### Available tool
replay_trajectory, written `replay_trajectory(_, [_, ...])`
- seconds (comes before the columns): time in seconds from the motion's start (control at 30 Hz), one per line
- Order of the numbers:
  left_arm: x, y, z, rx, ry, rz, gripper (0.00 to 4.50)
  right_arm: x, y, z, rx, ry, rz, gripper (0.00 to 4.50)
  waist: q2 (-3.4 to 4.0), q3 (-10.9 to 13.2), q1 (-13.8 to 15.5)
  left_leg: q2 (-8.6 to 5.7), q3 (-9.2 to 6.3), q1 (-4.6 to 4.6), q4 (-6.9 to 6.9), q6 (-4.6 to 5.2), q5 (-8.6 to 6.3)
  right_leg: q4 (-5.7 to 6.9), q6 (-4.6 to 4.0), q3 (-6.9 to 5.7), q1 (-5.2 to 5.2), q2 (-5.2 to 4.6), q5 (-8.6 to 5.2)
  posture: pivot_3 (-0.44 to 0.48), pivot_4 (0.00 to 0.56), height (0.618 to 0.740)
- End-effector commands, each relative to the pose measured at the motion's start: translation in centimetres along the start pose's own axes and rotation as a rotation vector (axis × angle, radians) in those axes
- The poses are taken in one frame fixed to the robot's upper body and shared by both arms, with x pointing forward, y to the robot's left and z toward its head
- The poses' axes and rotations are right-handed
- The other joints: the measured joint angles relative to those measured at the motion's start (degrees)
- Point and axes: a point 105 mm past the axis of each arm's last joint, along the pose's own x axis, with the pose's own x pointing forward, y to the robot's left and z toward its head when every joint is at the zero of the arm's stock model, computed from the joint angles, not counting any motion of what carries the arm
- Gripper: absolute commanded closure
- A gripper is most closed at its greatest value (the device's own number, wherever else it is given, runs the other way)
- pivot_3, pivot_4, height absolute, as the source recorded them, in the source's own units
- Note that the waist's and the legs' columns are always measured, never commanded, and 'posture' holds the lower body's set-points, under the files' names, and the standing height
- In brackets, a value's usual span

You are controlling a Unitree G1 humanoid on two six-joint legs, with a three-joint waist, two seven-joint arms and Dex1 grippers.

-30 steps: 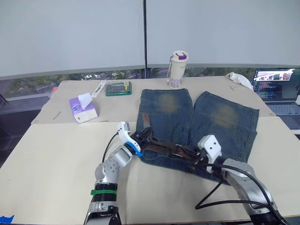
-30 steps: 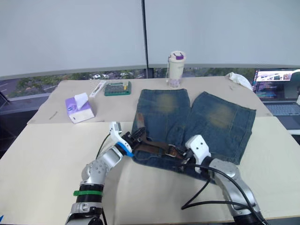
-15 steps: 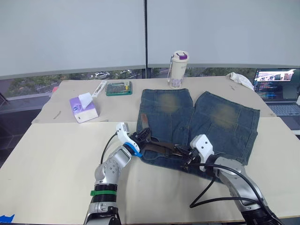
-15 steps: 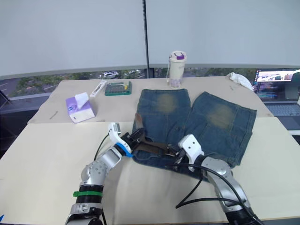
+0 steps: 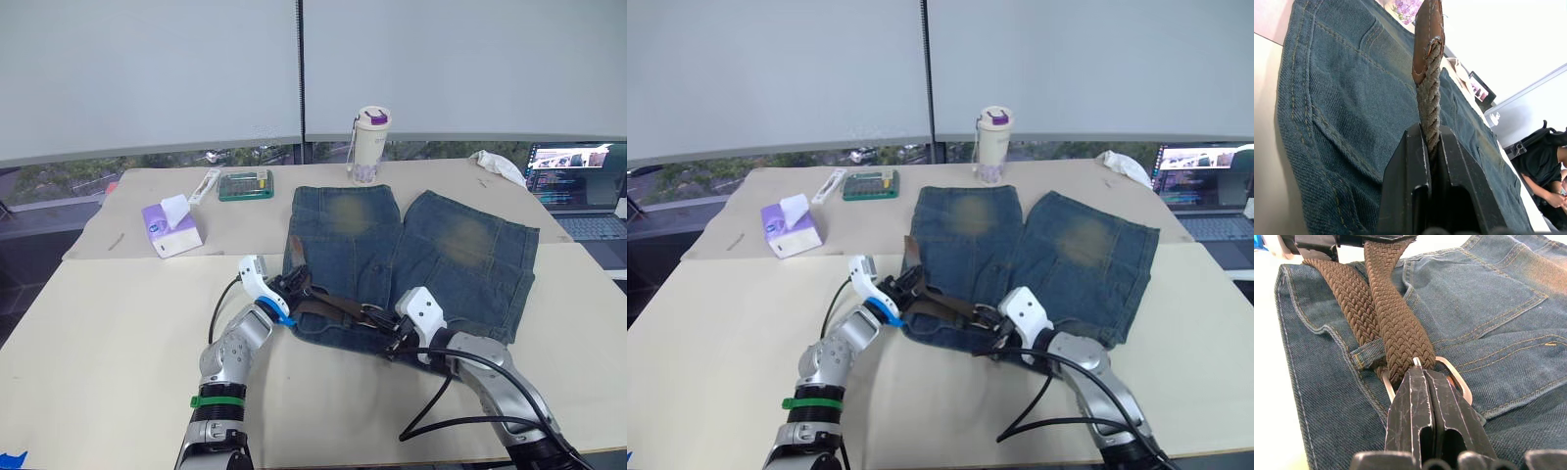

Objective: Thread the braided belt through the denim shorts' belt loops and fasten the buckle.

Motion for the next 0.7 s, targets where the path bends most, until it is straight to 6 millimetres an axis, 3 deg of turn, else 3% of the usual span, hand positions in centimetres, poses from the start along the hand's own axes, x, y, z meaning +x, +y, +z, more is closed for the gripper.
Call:
replay_trajectory(0.03, [0.0,-0.7,1.4,0.045,-0.05,-0.03,4.5,0.3,0.1,-1.6,0.038,0.073,-0.002,4.46,-0.02,-0.03,-0.01,0.0,0.0,0.0,0.0,0.0,0.0,0.0,0.0,0.0,0.0,0.0,0.0,0.0,0.15,0.74])
replay_trajectory(0.27, [0.1,-0.6,1.5,0.067,-0.049,-0.035,4.5,0.6,1.2,-2.8,0.066,0.195,0.052,4.46,-0.08,-0.16,-0.02,0.01,-0.01,0.01,0.0,0.0,0.0,0.0,-0.01,-0.01,0.01,0.0,0.0,0.0,0.15,0.74])
replay_trajectory(0.47, [0.4,-1.9,3.1,0.088,-0.115,-0.082,4.5,0.2,1.7,-4.7,0.157,0.364,0.037,4.46,-0.27,-0.4,0.09,0.04,-0.05,0.0,-0.01,-0.03,-0.04,-0.02,-0.01,-0.04,0.01,0.0,0.0,0.0,0.15,0.74])
replay_trajectory(0.7, [-0.2,-0.8,5.1,-0.072,-0.254,-0.008,4.5,0.2,2.2,-5.9,0.235,0.438,-0.014,4.46,-0.55,-0.71,0.02,0.07,-0.09,0.02,-0.01,-0.03,-0.1,-0.04,-0.01,-0.04,0.04,-0.01,0.0,0.0,0.15,0.74])
